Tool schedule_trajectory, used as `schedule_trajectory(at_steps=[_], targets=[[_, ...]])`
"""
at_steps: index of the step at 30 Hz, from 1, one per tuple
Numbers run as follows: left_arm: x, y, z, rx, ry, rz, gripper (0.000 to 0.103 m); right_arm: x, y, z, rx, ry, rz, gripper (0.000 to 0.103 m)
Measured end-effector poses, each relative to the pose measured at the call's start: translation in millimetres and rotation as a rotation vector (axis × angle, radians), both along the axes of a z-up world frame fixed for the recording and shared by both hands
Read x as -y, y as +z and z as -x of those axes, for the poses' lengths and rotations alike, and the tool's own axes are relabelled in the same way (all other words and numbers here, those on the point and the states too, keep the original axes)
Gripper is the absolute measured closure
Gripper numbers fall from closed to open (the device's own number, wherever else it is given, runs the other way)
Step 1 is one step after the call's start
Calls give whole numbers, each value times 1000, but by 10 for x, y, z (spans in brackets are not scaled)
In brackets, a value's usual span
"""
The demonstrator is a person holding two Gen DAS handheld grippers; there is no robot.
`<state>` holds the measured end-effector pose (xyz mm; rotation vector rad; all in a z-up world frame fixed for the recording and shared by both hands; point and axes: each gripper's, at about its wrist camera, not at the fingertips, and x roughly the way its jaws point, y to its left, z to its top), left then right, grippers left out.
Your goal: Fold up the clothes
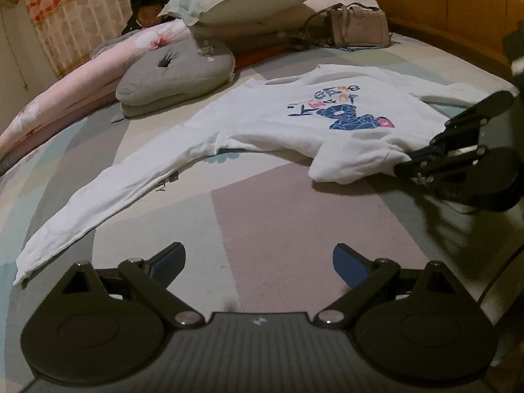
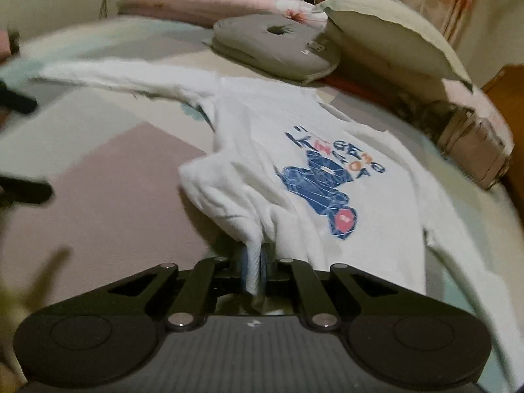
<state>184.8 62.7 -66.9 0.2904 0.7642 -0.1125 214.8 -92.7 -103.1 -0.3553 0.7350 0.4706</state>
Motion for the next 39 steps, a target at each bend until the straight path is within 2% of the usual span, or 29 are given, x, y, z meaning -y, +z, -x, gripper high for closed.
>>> schedule_trajectory(at_steps=[10, 13, 16, 17, 21, 23, 27, 30, 31, 39], targets=[[-67, 201, 260, 45, 5, -16, 6, -84, 483, 432, -182, 157, -302, 94], [-105, 266, 346, 62, 8, -18, 6, -132, 547, 476, -209, 164, -337, 93], [-146, 310, 412, 70, 10, -13, 6, -225, 531, 496, -217, 175, -306, 92], [-159, 322, 431, 71, 10, -10, 6, -256, 498, 511, -218, 176, -282, 88], [-196, 336, 468, 70, 14, 7, 6, -381, 356, 577, -222, 181, -184, 83], [-208, 332, 457, 59, 6, 39, 6, -398, 319, 648, -203, 192, -147, 77], [-203, 279, 384, 15, -17, 141, 6, -282, 325, 711, -166, 163, -118, 73], [-101, 206, 357, -15, -48, 161, 6, -27, 368, 745, -141, 106, -129, 64], [-40, 171, 364, -24, -70, 149, 6, 59, 383, 756, -132, 87, -133, 61], [517, -188, 514, -84, -271, -48, 6, 865, 292, 841, -137, -106, -199, 52]])
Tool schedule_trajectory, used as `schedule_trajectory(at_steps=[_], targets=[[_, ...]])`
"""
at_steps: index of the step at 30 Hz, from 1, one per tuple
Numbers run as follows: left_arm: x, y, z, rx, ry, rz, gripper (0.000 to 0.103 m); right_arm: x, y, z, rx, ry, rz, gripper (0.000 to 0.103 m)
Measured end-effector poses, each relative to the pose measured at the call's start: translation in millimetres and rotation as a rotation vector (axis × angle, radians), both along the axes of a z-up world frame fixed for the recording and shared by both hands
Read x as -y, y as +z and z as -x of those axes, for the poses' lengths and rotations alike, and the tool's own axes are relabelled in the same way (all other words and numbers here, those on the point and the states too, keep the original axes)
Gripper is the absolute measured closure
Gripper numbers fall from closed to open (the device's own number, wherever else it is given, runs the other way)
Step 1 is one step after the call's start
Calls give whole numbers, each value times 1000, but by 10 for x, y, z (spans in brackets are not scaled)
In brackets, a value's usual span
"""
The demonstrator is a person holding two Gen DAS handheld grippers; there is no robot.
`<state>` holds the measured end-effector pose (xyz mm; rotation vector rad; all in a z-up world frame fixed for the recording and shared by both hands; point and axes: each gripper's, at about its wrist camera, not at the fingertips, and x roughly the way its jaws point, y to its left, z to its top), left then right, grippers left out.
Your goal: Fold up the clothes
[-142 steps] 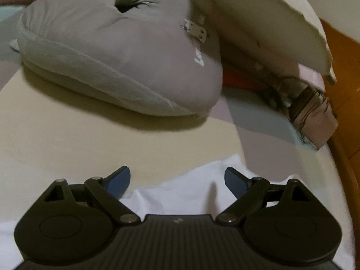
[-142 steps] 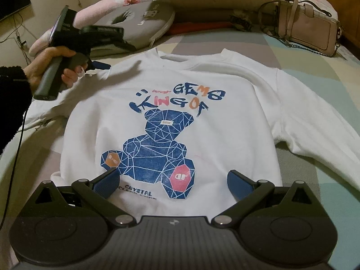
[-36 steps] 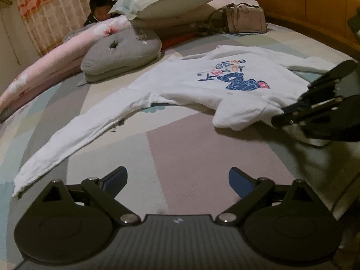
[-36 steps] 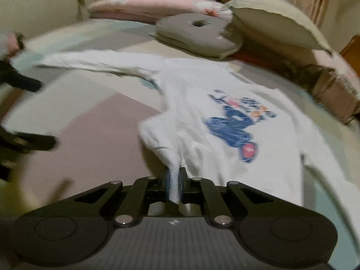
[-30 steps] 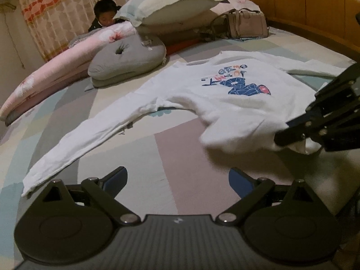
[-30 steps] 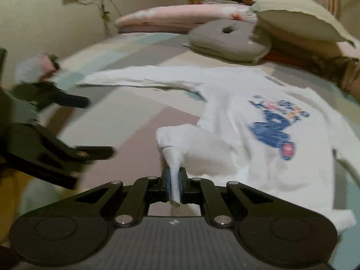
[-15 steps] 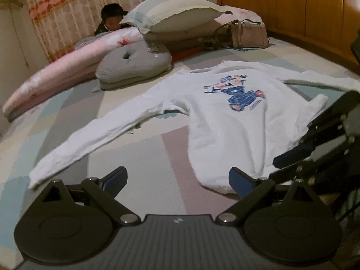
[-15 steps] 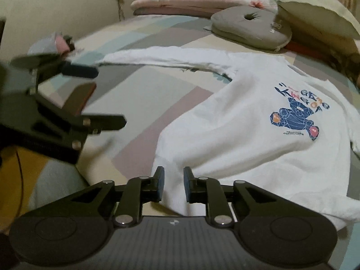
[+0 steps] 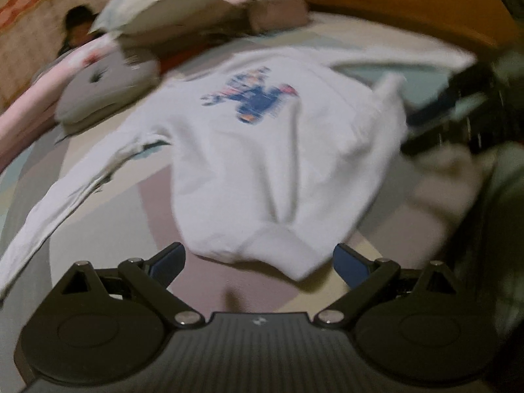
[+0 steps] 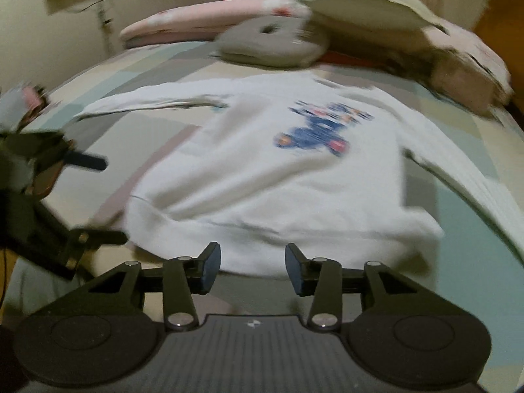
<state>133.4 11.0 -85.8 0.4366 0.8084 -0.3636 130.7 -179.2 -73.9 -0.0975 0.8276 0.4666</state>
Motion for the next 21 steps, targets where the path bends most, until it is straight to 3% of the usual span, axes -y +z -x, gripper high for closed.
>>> schedule_trajectory(at_steps=[7, 11, 21], targets=[[362, -222, 11, 78, -75, -200, 6, 432, -279, 40, -71, -121, -72, 45], [475, -299, -69, 88, -94, -259, 6, 574, -357, 54, -75, -151, -105, 39], [352, -297, -245, 52, -39, -224, 5, 1133, -546, -524, -25, -288, -266, 38]])
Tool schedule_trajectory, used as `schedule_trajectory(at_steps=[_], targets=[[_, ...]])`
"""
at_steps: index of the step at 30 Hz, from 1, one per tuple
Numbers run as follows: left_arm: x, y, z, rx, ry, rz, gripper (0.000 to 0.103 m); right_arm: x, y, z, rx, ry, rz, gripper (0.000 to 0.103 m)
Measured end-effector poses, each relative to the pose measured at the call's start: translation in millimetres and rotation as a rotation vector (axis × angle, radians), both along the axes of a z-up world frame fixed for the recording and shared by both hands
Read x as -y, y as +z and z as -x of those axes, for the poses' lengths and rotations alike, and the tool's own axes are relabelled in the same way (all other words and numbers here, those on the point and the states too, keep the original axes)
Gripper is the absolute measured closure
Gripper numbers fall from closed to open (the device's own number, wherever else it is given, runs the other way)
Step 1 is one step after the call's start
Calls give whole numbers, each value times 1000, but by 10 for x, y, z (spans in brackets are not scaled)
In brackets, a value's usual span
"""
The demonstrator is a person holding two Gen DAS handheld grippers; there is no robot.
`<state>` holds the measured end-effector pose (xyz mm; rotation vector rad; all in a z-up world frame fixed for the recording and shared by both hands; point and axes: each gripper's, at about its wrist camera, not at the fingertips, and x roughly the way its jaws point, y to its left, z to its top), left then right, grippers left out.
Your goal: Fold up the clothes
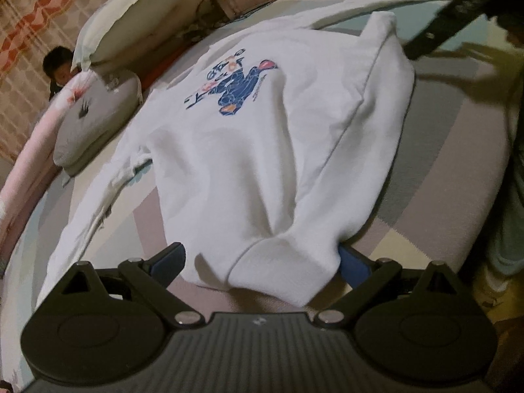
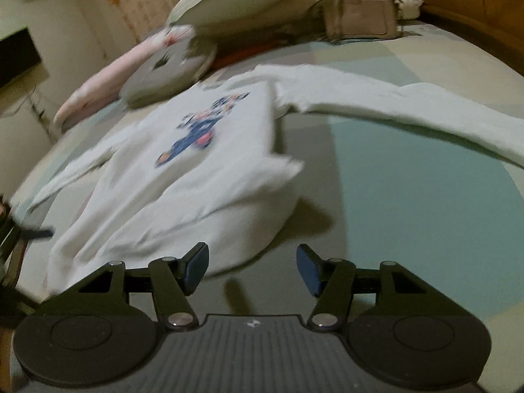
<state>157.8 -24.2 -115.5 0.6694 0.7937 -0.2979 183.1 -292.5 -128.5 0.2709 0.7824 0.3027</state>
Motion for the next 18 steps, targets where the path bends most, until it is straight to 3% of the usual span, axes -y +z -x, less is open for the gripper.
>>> schedule_trajectory(at_steps=[5, 9, 16, 18], targets=[[-51, 0, -28, -20, 16, 30, 5, 48, -135, -321, 34, 38, -73, 25], [-80, 0, -37, -29, 23, 47, 5, -78, -105, -396, 39, 124, -115, 24], [-74, -6, -24, -22, 28, 50, 5, -370, 173, 57, 85, 296, -165, 25], [-68, -4, -20, -21, 25, 46, 5, -351, 139, 59, 73, 274, -169, 25]])
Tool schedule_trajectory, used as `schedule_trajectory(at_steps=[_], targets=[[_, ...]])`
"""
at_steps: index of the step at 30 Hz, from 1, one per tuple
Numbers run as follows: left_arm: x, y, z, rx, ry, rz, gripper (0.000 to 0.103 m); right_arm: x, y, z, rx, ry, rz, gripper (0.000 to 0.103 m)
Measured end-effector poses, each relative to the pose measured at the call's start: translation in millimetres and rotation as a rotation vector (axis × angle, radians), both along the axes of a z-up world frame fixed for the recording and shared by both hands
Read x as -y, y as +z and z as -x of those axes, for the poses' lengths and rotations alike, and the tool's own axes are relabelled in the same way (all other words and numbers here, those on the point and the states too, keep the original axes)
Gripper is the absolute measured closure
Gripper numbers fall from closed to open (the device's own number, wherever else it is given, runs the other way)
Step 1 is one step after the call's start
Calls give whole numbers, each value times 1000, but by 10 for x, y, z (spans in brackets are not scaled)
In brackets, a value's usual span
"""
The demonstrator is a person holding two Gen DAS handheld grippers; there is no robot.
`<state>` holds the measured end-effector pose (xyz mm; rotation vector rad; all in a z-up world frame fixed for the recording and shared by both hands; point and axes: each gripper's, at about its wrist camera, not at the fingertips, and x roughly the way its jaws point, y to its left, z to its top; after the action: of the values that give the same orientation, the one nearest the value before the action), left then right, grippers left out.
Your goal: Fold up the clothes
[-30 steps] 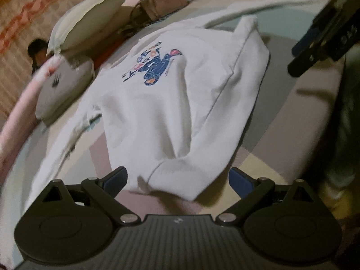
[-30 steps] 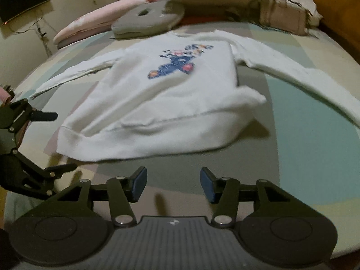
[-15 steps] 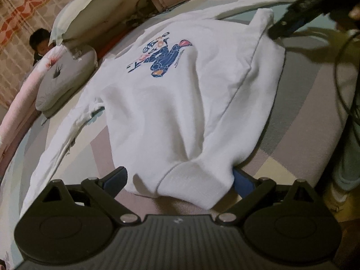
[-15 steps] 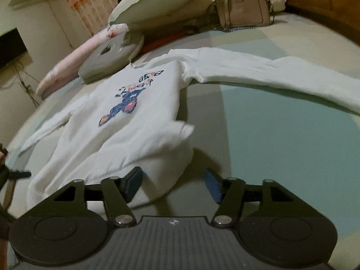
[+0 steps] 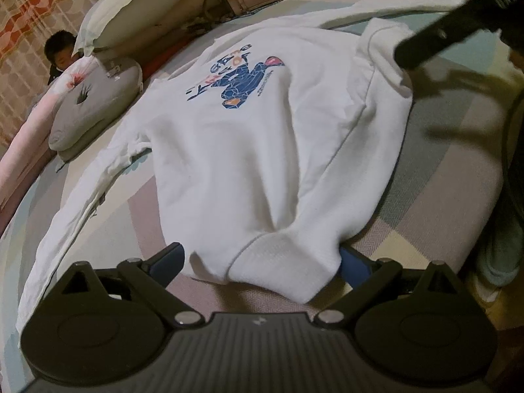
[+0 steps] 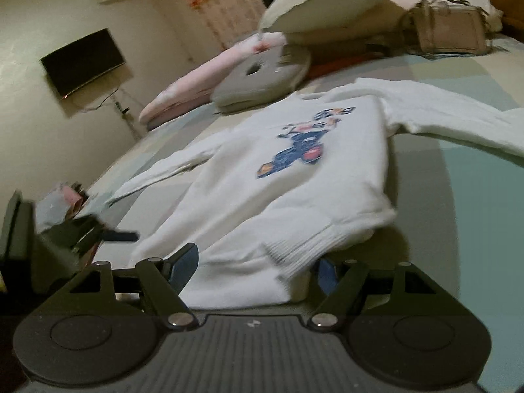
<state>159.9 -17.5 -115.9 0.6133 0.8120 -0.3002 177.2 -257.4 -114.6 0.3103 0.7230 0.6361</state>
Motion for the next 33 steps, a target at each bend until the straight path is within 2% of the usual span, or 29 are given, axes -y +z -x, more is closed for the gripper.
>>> schedule_trajectory(at_steps=[3, 7, 9, 10, 11, 13, 22, 25, 30, 33], targets=[[2, 0, 13, 5, 4, -2, 5, 35, -60, -8, -24, -36, -4, 25], [-16, -1, 23, 3, 16, 8, 5, 280, -178, -61, -86, -133, -104, 26], [-30, 1, 18, -2, 21, 15, 5, 406, -237, -88, -118, -182, -155, 32], [-35, 2, 15, -4, 23, 18, 5, 468, -267, -101, -134, -207, -181, 43], [-36, 3, 12, -5, 23, 19, 5, 531, -297, -115, -150, -232, -207, 64], [-35, 5, 5, -8, 21, 18, 5, 656, -356, -142, -181, -281, -258, 91], [-10, 67, 61, 6, 12, -17, 5, 420, 250, 388, -44, -173, -3, 93], [-23, 134, 89, 17, 10, -9, 5, 394, 442, 559, 3, -170, 99, 93], [-22, 234, 127, 35, 8, 6, 5, 365, 472, 656, 0, -179, 192, 93], [-13, 267, 150, 40, 4, 7, 5, 302, 263, 609, -100, -188, 256, 93]])
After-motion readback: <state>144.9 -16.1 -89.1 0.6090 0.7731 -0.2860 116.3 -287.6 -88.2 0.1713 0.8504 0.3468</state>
